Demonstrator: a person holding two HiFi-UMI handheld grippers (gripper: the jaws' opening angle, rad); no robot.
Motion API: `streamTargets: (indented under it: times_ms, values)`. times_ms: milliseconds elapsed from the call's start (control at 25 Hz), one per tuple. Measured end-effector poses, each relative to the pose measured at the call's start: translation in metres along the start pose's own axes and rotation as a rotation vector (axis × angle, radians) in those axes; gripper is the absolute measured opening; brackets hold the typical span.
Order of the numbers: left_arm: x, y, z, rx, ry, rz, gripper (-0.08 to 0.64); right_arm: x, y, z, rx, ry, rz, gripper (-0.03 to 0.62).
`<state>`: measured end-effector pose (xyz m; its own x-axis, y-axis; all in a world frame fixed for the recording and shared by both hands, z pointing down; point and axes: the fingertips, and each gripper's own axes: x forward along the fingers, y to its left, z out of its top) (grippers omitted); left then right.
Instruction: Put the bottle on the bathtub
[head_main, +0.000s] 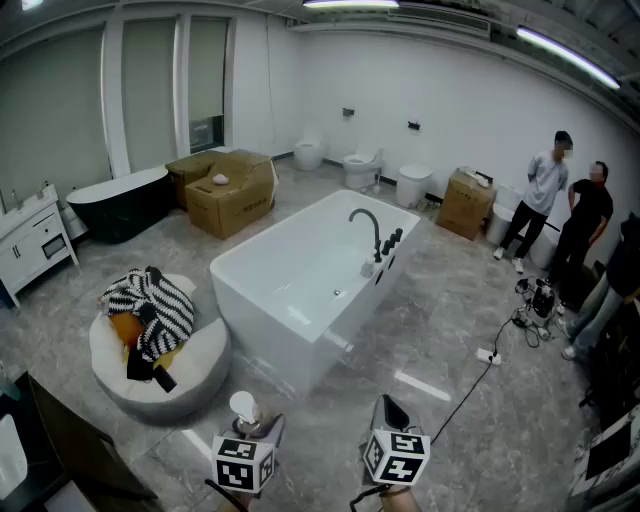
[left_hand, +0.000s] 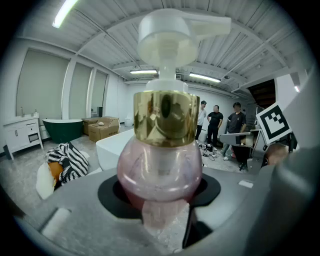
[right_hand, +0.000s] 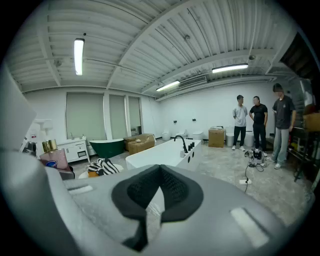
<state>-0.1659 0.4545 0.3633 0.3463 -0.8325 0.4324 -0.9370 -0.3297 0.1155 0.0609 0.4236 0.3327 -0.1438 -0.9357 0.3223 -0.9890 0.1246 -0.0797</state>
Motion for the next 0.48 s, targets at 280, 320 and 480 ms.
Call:
streamTargets:
  times_ms: [280,320,480]
  values:
    - [-0.005,0.008,-0.002,-0.005,0.0,0.002,0.225,-0.005,0.003,0.001,0.032,-0.016,-0.004,0.002]
    - [-0.005,0.009,-0.002,-0.005,0.0,-0.001,0.225,-0.005,0.005,0.001,0.041,-0.021,-0.008,0.002]
    - [-0.006,0.014,-0.002,0.004,0.002,-0.015,0.225,-0.006,0.009,0.003,0.047,-0.04,-0.032,0.002]
